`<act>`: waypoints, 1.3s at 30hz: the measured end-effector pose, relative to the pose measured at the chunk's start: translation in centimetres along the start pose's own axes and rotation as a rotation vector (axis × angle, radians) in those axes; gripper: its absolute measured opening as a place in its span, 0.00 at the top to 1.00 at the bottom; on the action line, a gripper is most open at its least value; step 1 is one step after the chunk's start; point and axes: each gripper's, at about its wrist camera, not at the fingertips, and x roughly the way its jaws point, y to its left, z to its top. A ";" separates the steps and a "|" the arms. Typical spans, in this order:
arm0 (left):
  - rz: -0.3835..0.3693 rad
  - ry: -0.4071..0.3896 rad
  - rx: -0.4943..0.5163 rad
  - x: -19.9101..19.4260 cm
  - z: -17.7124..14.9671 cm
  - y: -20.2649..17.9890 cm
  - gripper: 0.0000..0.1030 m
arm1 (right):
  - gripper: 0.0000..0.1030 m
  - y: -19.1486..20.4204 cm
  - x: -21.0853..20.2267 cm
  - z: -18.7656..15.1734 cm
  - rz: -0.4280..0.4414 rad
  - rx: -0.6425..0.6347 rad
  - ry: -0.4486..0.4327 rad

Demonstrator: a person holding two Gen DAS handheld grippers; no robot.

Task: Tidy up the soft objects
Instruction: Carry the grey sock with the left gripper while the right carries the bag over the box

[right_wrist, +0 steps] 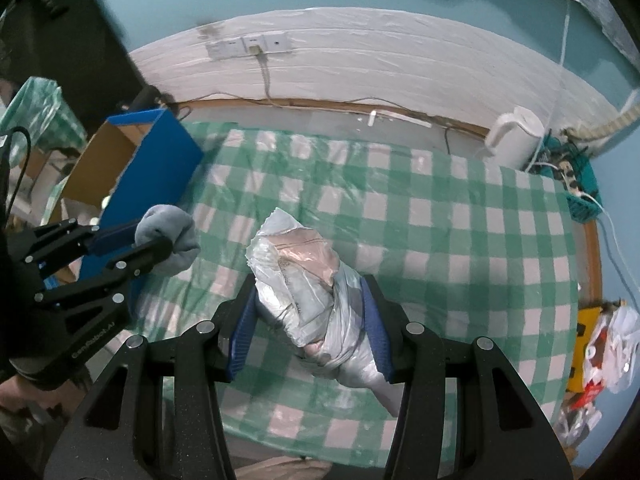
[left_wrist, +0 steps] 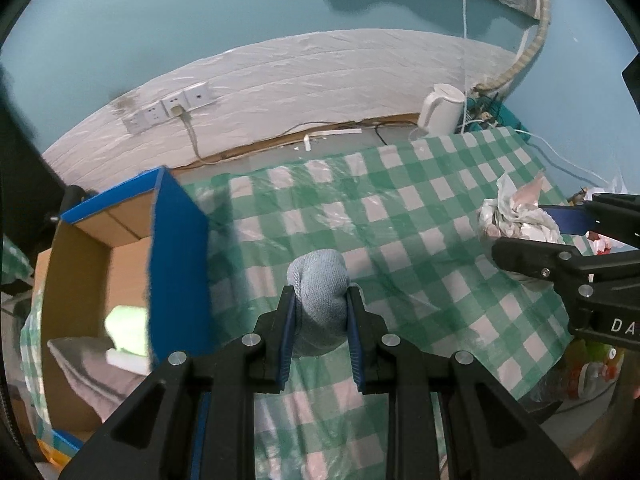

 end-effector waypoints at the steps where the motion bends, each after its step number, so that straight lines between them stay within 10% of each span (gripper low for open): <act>1: 0.005 -0.003 -0.004 -0.2 -0.1 0.4 0.77 | 0.52 0.4 0.0 0.1 0.003 -0.007 0.000; 39: 0.133 -0.080 -0.238 -6.1 -5.5 16.7 0.77 | 0.52 20.4 4.7 6.5 0.116 -0.272 0.034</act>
